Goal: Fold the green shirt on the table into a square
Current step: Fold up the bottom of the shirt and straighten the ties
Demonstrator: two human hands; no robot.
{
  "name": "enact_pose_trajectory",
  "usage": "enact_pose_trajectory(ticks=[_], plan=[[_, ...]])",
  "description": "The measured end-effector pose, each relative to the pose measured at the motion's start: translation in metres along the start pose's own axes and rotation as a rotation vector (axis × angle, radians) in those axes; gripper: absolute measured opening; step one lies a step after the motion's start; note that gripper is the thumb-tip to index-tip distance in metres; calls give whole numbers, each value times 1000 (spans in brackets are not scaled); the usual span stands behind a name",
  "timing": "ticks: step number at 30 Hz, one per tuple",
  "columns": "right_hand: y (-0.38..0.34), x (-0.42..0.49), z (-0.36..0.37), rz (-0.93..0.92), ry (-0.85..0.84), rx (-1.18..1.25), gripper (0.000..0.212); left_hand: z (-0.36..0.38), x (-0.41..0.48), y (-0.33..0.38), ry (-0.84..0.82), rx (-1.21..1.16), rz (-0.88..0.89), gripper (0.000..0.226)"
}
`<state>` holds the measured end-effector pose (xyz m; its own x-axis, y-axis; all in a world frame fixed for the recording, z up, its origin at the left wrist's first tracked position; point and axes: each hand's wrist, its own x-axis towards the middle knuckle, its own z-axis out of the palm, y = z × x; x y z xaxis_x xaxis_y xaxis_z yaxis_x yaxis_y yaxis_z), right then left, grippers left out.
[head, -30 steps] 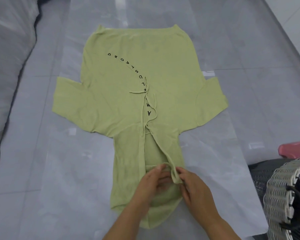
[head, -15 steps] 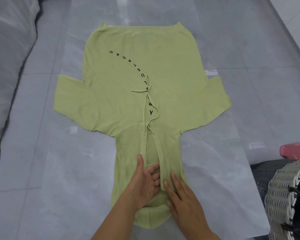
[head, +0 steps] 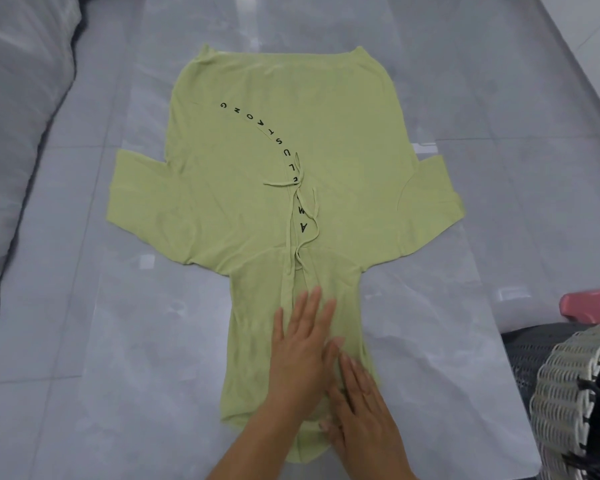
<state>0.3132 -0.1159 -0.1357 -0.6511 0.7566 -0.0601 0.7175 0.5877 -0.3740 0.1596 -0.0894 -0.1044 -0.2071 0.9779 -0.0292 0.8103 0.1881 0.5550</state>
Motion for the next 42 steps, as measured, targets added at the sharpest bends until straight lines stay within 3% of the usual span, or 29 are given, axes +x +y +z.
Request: enact_pose_trajectory(ticks=[4, 7, 8, 11, 13, 16, 20, 25, 29, 35, 37, 39, 42], plan=[[2, -2, 3, 1, -28, 5, 58, 32, 1, -27, -137, 206, 105, 52], [12, -4, -3, -77, 20, 76, 44, 33, 0, -33, -168, 284, 118, 59], [15, -3, -9, -24, 77, 139, 40, 31, 1, -33, -184, 296, 119, 62], [17, 15, -30, 441, 238, 417, 36, 28, -4, -34, -195, 314, 156, 70], [17, 30, -39, 632, 126, 494, 31, 25, -7, -36, -184, 305, 187, 68], [21, 37, -41, 684, -3, 611, 17, 23, -8, -37, -184, 297, 214, 62], [31, 24, -47, 839, 50, 897, 13, 23, -6, -35, -211, 301, 190, 60], [41, 4, -43, 965, 82, 885, 19, 26, -5, -27, -236, 321, 158, 64], [33, 5, -44, 916, 43, 853, 8, 31, -8, -25, -221, 329, 185, 68], [40, 2, -58, 894, -99, 625, 11, 10, -10, -29, -195, 248, 185, 58], [35, 10, -63, 686, 10, 337, 19, -10, -19, -44, -101, 212, 163, 54], [22, 31, -61, 310, 146, 138, 42, -28, -32, -63, -43, 226, 117, 54], [9, 64, -34, -65, 79, 5, 48, -23, -45, -79, -69, 281, 118, 56]])
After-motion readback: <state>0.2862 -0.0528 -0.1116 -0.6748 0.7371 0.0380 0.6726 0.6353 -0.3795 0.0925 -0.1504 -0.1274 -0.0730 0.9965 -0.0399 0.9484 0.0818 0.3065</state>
